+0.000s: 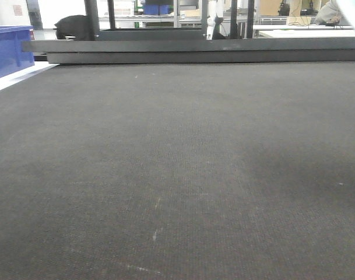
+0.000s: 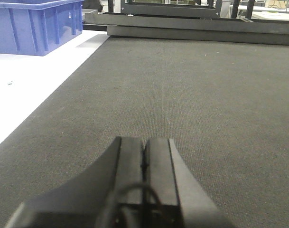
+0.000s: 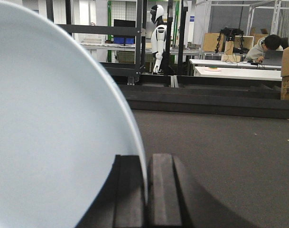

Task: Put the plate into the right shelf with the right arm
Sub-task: 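Hold the plate in the right gripper and back away from the table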

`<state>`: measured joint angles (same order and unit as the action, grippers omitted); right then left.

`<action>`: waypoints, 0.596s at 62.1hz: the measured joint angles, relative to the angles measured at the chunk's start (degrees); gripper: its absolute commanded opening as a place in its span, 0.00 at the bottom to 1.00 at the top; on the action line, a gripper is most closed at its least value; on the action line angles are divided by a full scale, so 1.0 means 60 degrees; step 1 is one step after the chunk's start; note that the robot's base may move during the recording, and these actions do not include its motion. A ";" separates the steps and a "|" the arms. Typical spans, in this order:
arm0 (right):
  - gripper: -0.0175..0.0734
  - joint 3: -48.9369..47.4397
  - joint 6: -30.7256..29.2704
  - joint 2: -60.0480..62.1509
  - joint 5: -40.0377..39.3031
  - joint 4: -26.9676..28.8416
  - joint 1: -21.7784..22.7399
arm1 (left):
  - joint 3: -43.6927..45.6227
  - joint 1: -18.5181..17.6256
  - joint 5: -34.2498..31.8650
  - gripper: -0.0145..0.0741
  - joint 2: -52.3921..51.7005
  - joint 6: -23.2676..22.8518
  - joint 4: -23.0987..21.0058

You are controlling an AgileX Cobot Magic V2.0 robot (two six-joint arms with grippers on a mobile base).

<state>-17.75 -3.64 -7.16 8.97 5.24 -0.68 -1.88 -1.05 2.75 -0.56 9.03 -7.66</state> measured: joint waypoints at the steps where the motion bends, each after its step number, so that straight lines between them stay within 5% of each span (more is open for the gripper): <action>1: 0.25 0.0000 0.0000 0.0000 0.0000 0.0000 0.0000 | 0.0000 0.0000 0.0000 0.02 0.0000 0.0000 0.0000; 37: 0.25 0.0000 -0.0015 0.0000 0.0000 0.0000 0.0000 | 0.0000 0.0000 0.0000 0.02 0.0000 0.0000 0.0000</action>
<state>-17.75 -3.72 -7.16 8.97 5.24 -0.68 -1.88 -1.05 2.75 -0.56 9.03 -7.66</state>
